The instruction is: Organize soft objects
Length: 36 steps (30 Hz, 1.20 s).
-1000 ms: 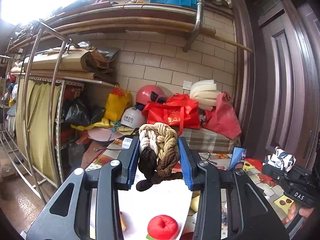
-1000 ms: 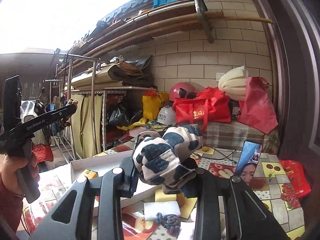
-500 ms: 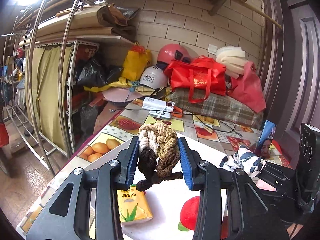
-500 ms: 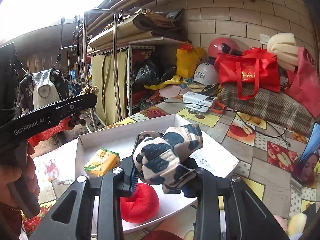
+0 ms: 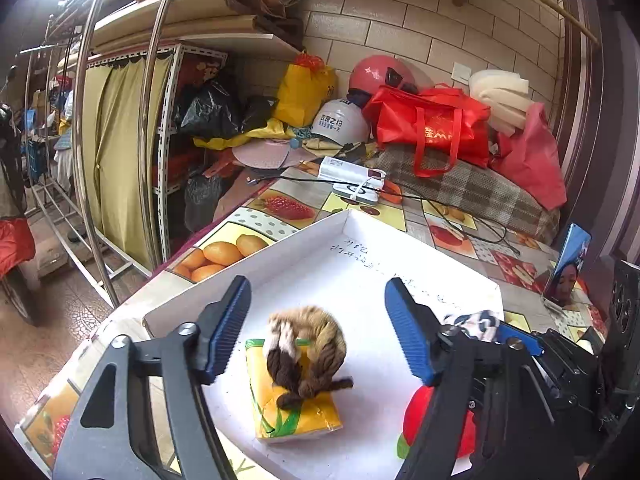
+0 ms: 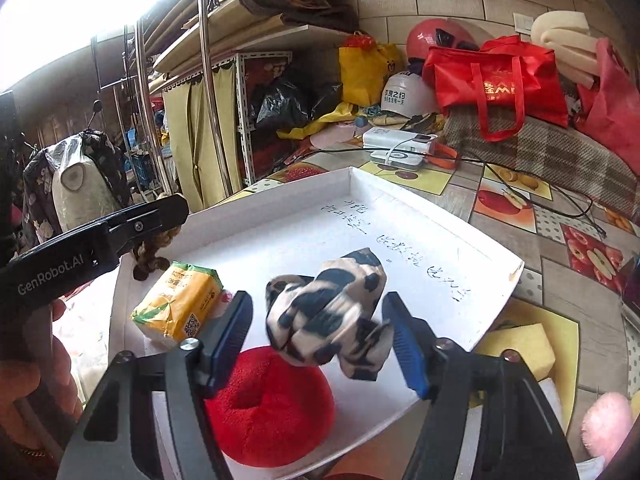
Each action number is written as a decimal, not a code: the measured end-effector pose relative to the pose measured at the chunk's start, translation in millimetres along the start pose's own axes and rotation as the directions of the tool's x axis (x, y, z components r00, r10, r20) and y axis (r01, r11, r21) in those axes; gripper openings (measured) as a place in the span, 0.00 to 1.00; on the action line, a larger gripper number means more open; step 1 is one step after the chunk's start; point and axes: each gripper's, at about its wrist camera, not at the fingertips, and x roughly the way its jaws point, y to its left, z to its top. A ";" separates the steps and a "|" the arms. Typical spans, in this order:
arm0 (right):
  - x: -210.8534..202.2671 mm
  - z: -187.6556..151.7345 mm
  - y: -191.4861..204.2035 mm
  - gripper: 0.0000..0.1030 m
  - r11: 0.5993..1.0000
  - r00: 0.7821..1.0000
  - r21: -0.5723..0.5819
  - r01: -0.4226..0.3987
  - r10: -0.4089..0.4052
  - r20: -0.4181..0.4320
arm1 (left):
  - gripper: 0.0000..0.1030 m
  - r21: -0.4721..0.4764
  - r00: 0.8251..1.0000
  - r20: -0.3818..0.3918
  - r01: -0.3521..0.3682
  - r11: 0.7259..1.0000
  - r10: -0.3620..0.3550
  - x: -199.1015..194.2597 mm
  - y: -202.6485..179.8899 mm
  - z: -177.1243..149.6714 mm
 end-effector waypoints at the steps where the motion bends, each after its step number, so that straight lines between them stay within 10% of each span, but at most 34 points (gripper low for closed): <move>1: -2.3 -0.4 0.6 0.83 1.000 1.000 0.002 -0.001 0.001 0.005 | 0.88 0.000 1.000 0.018 -0.007 1.000 0.007 -2.9 0.4 0.2; 3: -5.0 -0.7 1.5 0.83 1.000 1.000 0.004 -0.010 0.010 0.011 | 1.00 0.008 0.998 0.061 -0.024 1.000 0.023 -9.7 0.7 0.9; 14: -63.9 12.1 -19.9 1.00 0.996 0.984 0.090 -0.012 -0.005 0.179 | 1.00 0.032 0.988 0.128 0.085 0.996 -0.088 -51.6 -21.7 24.9; 22: -249.2 58.1 -89.9 1.00 0.981 0.852 0.184 0.062 -0.149 0.503 | 1.00 0.251 0.916 0.167 0.318 0.914 -0.365 -145.8 -119.6 107.2; 28: -422.2 87.8 -125.3 1.00 0.919 0.654 0.290 0.266 -0.394 0.646 | 1.00 0.412 0.784 0.265 0.434 0.801 -0.561 -274.7 -192.8 196.9; 33: -539.9 79.3 -127.7 1.00 0.840 0.421 0.404 0.362 -0.534 0.733 | 1.00 0.430 0.574 0.322 0.619 0.657 -0.753 -382.6 -205.7 238.7; 36: -584.3 72.7 -116.2 1.00 0.803 0.317 0.423 0.419 -0.566 0.761 | 1.00 0.452 0.486 0.374 0.649 0.613 -0.790 -418.9 -197.8 241.4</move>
